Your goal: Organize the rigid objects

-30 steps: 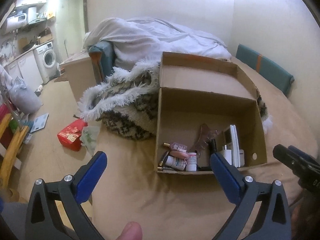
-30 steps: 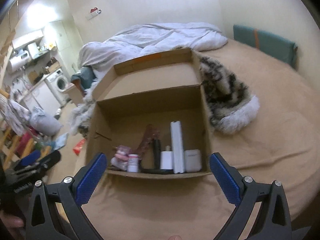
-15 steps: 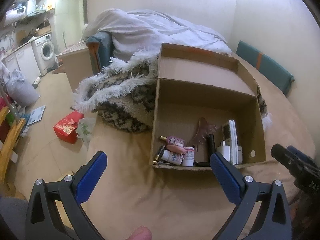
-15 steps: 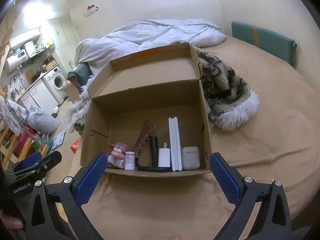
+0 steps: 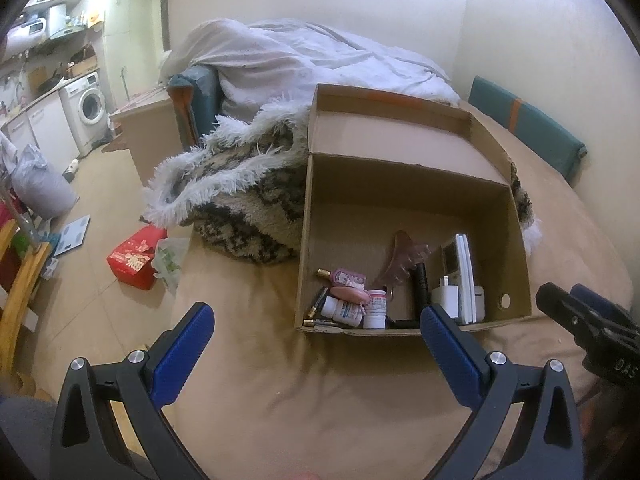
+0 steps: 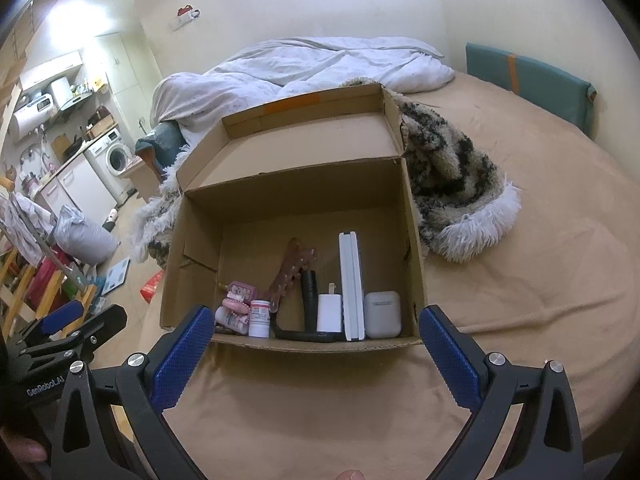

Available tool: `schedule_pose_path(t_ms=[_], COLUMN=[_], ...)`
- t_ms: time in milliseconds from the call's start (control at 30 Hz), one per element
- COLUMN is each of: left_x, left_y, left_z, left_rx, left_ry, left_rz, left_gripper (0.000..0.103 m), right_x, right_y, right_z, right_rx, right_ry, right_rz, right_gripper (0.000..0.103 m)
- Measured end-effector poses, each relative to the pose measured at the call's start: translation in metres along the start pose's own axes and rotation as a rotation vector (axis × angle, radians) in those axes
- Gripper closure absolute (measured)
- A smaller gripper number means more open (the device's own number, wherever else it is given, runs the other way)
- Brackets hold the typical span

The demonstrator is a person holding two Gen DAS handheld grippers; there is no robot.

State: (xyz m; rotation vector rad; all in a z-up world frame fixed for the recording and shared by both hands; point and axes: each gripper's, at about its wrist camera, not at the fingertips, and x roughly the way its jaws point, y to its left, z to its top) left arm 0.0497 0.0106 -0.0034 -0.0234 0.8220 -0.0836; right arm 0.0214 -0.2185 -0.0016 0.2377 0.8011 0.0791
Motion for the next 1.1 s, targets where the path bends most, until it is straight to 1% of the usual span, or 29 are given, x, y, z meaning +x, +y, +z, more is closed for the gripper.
schedule_pose_path(t_ms=[167,967,1100], left_x=[0.0009,0.0077,0.0072], left_y=[0.0004,0.0010,0.0015], left_z=[-0.0001,-0.0022,-0.0016], left_rx=[-0.004,-0.029,-0.037], left_ry=[0.006,0.029,0.034], left_rz=[0.001,-0.005,-0.016], left_gripper=[0.000,0.000,0.000], right_x=[0.0023,0.0047,0.0050], right_y=[0.0016,0.0043,0.0050], right_z=[0.0003,0.0018,0.0017], right_rx=[-0.011,-0.045,-0.046], right_ry=[0.016,0.025,0.026], right_rz=[0.000,0.001,0.001], right_gripper=[0.000,0.000,0.000])
